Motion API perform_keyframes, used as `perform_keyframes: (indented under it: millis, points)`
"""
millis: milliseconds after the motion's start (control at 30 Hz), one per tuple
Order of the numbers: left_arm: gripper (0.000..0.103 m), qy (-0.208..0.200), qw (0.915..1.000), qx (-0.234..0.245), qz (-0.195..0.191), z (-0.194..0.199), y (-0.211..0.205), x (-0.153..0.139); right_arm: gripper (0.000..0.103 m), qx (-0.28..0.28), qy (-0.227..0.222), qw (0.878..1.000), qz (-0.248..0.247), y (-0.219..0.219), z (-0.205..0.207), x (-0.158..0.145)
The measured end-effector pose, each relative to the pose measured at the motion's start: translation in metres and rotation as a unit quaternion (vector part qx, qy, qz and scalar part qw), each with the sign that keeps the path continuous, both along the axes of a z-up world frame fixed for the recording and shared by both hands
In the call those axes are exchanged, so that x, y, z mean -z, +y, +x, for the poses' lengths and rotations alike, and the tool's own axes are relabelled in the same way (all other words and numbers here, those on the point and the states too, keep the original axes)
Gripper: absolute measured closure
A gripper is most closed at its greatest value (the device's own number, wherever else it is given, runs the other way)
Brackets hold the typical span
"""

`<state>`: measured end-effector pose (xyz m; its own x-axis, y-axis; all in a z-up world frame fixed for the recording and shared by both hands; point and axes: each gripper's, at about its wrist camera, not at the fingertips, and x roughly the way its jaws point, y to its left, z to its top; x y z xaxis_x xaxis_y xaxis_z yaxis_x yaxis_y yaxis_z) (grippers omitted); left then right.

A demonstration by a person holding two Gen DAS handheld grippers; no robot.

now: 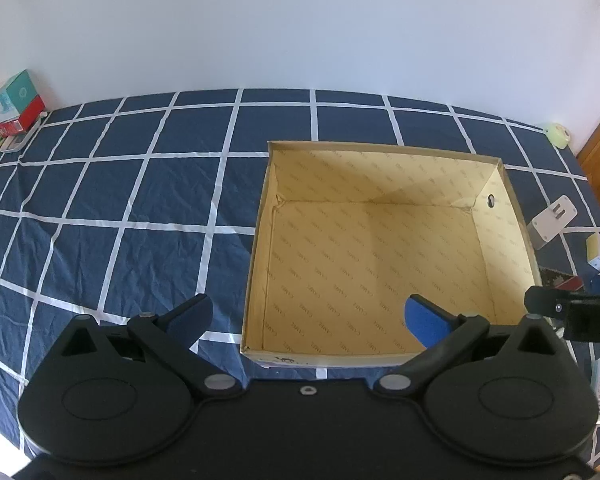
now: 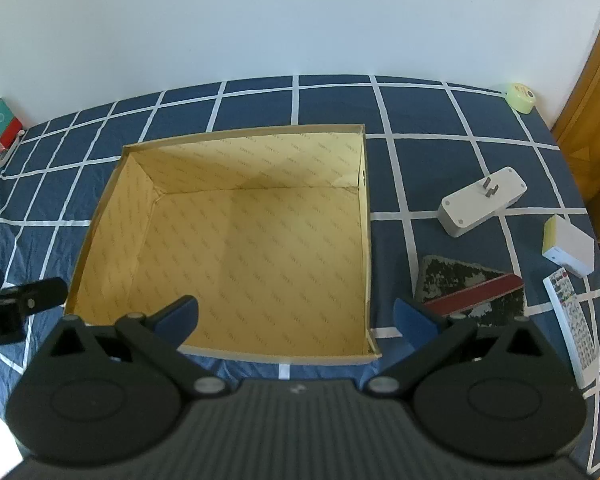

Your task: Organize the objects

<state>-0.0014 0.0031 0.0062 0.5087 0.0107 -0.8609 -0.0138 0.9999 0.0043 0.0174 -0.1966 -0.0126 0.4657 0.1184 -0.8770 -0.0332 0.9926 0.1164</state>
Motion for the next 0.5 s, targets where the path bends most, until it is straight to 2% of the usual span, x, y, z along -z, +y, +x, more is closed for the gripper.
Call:
perform_keyframes:
  millis: [500]
  points:
    - [0.000, 0.002, 1.0000, -0.002, 0.000, 0.0015, 0.0010, 0.0011, 0.000, -0.005, -0.002, 1.000, 0.002, 0.0011, 0.0063, 0.0014]
